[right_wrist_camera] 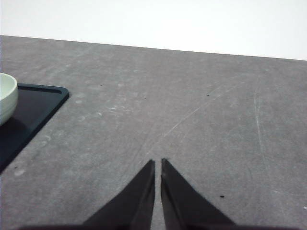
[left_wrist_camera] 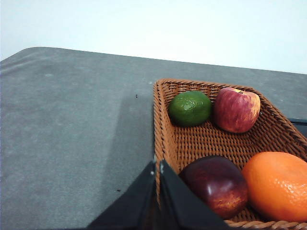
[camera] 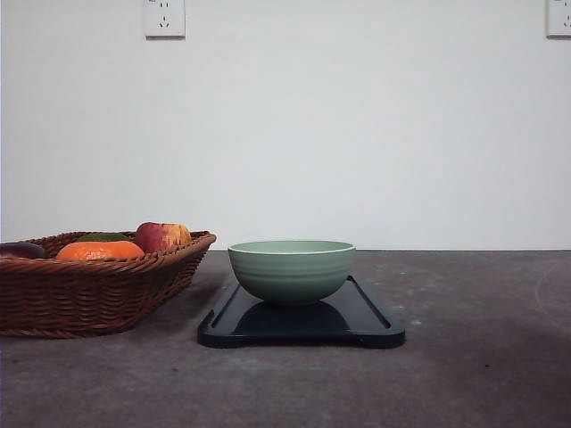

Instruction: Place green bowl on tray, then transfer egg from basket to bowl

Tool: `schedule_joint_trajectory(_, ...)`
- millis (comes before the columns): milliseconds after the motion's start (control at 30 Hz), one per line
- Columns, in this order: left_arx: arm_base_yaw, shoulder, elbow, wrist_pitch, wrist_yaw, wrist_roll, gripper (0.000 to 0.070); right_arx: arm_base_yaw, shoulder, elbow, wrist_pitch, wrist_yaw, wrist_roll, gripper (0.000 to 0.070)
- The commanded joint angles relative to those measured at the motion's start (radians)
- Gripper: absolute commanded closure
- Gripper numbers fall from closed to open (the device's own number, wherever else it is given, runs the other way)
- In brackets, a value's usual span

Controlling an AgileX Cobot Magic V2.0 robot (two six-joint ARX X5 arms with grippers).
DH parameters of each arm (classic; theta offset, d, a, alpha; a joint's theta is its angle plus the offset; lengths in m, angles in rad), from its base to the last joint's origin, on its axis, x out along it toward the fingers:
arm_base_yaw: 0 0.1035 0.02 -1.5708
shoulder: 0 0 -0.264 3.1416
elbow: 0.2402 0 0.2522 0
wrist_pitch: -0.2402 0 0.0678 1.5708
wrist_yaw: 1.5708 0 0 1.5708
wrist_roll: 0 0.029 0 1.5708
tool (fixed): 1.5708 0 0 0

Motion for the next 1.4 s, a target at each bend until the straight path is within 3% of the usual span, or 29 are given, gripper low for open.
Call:
schedule_joint_trajectory(0,0.001,0.000,-0.019,0.011,-0.001,0.002,0.0700,-0.001,0.000,-0.004,0.003,0.001,0.012,0.0685)
schedule_joint_trajectory(1367,0.001,0.000,-0.019,0.011,-0.001,0.002,0.0700,-0.001,0.000,-0.004,0.003,0.001,0.012,0.0685)
